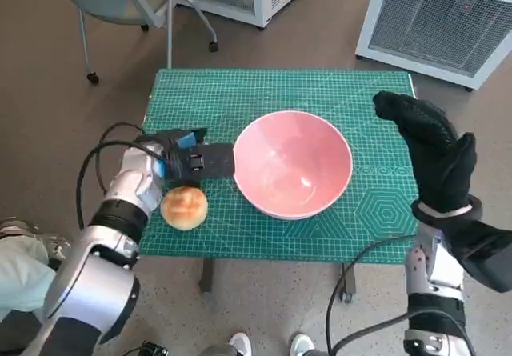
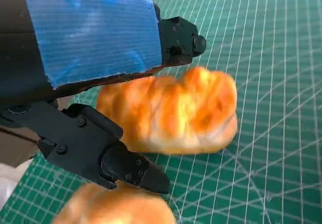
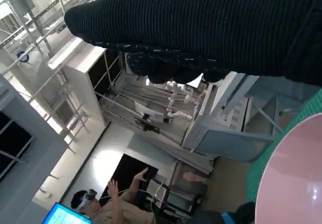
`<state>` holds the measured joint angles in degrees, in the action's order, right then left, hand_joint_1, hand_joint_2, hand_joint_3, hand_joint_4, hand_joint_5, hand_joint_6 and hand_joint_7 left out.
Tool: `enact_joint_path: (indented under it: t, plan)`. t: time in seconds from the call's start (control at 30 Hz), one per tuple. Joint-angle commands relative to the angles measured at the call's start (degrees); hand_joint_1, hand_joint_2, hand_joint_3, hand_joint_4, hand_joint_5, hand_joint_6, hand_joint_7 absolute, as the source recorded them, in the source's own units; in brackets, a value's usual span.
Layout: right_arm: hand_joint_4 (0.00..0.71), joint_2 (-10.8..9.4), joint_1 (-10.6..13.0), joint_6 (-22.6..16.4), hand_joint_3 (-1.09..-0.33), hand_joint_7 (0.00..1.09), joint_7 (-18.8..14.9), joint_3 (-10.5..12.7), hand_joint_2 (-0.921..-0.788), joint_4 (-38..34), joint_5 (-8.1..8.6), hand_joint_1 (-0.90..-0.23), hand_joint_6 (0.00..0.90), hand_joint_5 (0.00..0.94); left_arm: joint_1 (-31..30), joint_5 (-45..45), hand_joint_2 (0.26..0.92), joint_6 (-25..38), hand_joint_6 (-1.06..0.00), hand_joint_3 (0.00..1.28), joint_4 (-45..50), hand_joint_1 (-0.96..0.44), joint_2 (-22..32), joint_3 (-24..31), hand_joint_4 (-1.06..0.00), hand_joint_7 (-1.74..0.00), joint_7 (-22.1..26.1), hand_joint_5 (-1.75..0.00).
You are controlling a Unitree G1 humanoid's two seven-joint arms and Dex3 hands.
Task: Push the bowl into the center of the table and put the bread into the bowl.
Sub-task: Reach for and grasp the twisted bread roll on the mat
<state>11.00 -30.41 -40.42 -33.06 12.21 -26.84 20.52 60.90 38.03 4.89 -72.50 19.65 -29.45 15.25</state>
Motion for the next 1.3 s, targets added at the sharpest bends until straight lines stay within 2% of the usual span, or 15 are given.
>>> enact_joint_path:
  t: [0.03,0.17,0.27,0.5,0.63,0.73,0.77,0.8,0.83,0.9,0.93,1.0,1.07,1.17,1.3]
  plan:
    - [0.085,0.21,1.83,1.05,-0.755,0.42,0.36,-0.13,-0.921,0.74,0.04,-0.629,-0.001,0.0,0.62,0.17,0.734,-1.49,-0.08,0.01,-2.19,-0.5,-0.84,-0.01,0.0,-0.01,-3.91,0.0]
    - [0.084,0.15,2.26,1.01,-0.756,0.42,0.7,-0.2,-0.921,1.46,-0.33,-0.629,-0.001,0.0,-0.64,0.18,0.743,-3.23,-0.1,0.01,-3.09,-0.49,-1.14,0.1,0.0,-0.02,-8.54,0.0]
    - [0.084,0.18,2.45,1.07,-0.757,0.42,1.01,-0.22,-0.921,1.81,-0.62,-0.63,-0.001,0.0,-1.51,0.22,0.755,-4.15,-0.13,0.01,-3.83,-0.45,-1.54,0.11,-0.05,-0.03,-11.87,-0.02]
    - [0.084,0.29,2.76,1.14,-0.755,0.42,1.63,-0.2,-0.921,2.3,-1.05,-0.647,-0.001,0.0,-2.46,0.85,0.787,-4.76,-0.24,0.01,-4.83,-0.35,-2.25,-0.5,-0.16,-0.05,-16.38,-0.03]
    - [0.084,0.33,2.95,1.05,-0.754,0.42,1.74,-0.27,-0.921,2.48,-1.0,-0.651,-0.001,0.0,-2.72,1.25,0.811,-4.99,-0.36,0.01,-5.17,-0.27,-2.5,-0.9,-0.29,-0.06,-18.07,-0.03]
    - [0.085,0.38,3.13,0.8,-0.754,0.42,1.75,-0.32,-0.921,2.71,-1.06,-0.651,-0.001,0.0,-2.96,1.37,0.828,-5.14,-0.46,0.01,-5.44,-0.18,-2.75,-1.04,-0.48,-0.07,-19.38,-0.08]
    - [0.085,0.39,3.17,0.76,-0.754,0.42,1.76,-0.33,-0.921,2.78,-1.06,-0.651,-0.001,0.001,-3.02,1.41,0.873,-5.2,-0.54,0.05,-5.51,0.08,-2.78,-1.12,-0.56,-0.08,-19.76,-0.66]
    - [0.085,0.4,3.22,0.76,-0.754,0.42,1.7,-0.34,-0.921,2.85,-1.0,-0.651,-0.001,0.001,-3.09,1.54,0.873,-5.3,-0.54,0.05,-5.56,0.08,-2.79,-1.27,-0.56,-0.08,-20.29,-0.66]
    - [0.085,0.4,3.28,0.77,-0.754,0.42,1.67,-0.35,-0.921,2.93,-0.95,-0.65,-0.001,0.0,-3.15,1.62,0.89,-5.37,-0.59,0.05,-5.59,0.19,-2.78,-1.39,-0.61,-0.09,-20.65,-0.86]
    - [0.084,0.44,3.37,0.93,-0.754,0.42,1.5,-0.37,-0.921,3.09,-0.75,-0.65,-0.001,0.0,-3.24,1.9,0.903,-5.6,-0.66,0.06,-5.61,0.28,-2.68,-1.78,-0.65,-0.12,-21.57,-1.04]
    - [0.086,0.47,3.44,1.05,-0.754,0.42,1.37,-0.39,-0.921,3.21,-0.6,-0.648,-0.001,0.001,-3.36,2.05,0.909,-5.86,-0.63,0.09,-5.65,0.18,-2.54,-1.97,-0.65,-0.46,-22.18,-1.16]
    - [0.085,0.52,3.58,1.13,-0.754,0.42,1.41,-0.39,-0.921,3.42,-0.62,-0.645,-0.001,0.001,-3.56,2.24,0.915,-6.33,-0.61,0.1,-5.72,0.09,-2.36,-2.15,-0.65,-0.74,-23.15,-1.25]
    - [0.085,0.53,3.74,1.18,-0.754,0.42,1.61,-0.39,-0.921,3.65,-0.76,-0.644,-0.001,0.0,-3.69,2.42,0.918,-6.77,-0.64,0.09,-5.75,0.05,-2.23,-2.13,-0.66,-0.86,-23.94,-1.29]
    - [0.084,0.47,3.95,1.56,-0.753,0.42,1.48,-0.42,-0.921,4.06,-0.39,-0.645,-0.001,0.0,-3.77,2.55,0.919,-7.45,-0.73,0.07,-5.76,0.01,-1.94,-1.97,-0.61,-0.93,-24.8,-1.33]
    - [0.084,0.44,3.97,1.82,-0.753,0.42,1.43,-0.38,-0.921,4.02,-0.28,-0.65,-0.001,0.0,-3.73,1.94,0.919,-8.22,-0.76,0.06,-5.7,0.0,-1.45,-1.11,-0.59,-0.96,-24.84,-1.32]
